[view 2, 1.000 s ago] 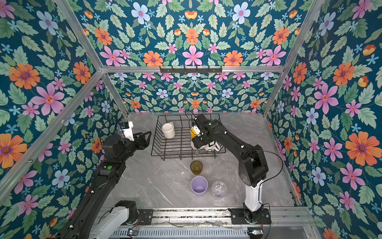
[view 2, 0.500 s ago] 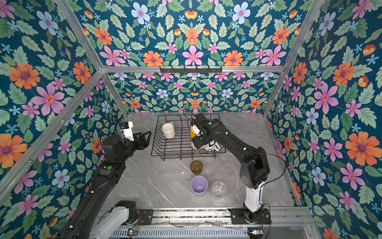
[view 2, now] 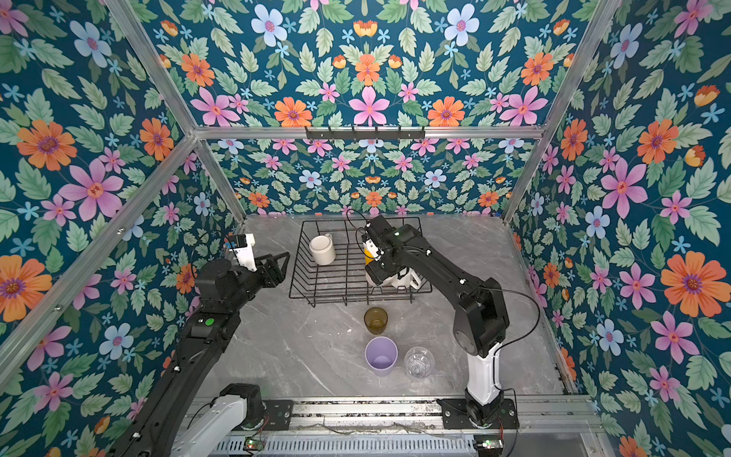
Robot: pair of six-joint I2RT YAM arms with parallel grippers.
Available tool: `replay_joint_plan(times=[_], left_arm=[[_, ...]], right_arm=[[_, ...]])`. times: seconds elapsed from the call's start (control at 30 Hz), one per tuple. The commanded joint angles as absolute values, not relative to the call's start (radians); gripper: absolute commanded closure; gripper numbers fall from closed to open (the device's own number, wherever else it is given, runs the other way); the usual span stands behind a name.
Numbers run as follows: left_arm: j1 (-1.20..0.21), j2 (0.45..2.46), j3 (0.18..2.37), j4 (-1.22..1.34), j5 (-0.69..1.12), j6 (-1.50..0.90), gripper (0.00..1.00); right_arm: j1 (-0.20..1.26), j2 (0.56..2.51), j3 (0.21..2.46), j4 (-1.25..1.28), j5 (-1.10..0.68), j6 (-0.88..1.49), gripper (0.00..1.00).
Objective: Load cups into a dish rack
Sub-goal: Pick up the cup from the bottom-center of the table.
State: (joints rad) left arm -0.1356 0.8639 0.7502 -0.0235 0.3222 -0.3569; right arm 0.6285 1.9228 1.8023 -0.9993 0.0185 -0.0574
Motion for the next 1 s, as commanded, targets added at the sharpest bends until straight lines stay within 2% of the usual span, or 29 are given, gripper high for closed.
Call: replay_joint_plan(times=[0.0, 0.53, 0.97], left_arm=[[-0.132, 0.861, 0.748, -0.023, 0.329, -0.344, 0.33], [-0.130, 0.852, 0.746, -0.026, 0.325, -0.345, 0.33], [-0.127, 0.850, 0.746, -0.025, 0.325, -0.345, 0.32]], right_arm=[[0.632, 1.941, 1.823, -1.026, 0.014, -0.070, 0.71], [0.632, 2.054, 1.912, -1.055, 0.017, -0.083, 0.66], [0.631, 2.010, 1.928, -1.108, 0.059, -0.102, 0.71]])
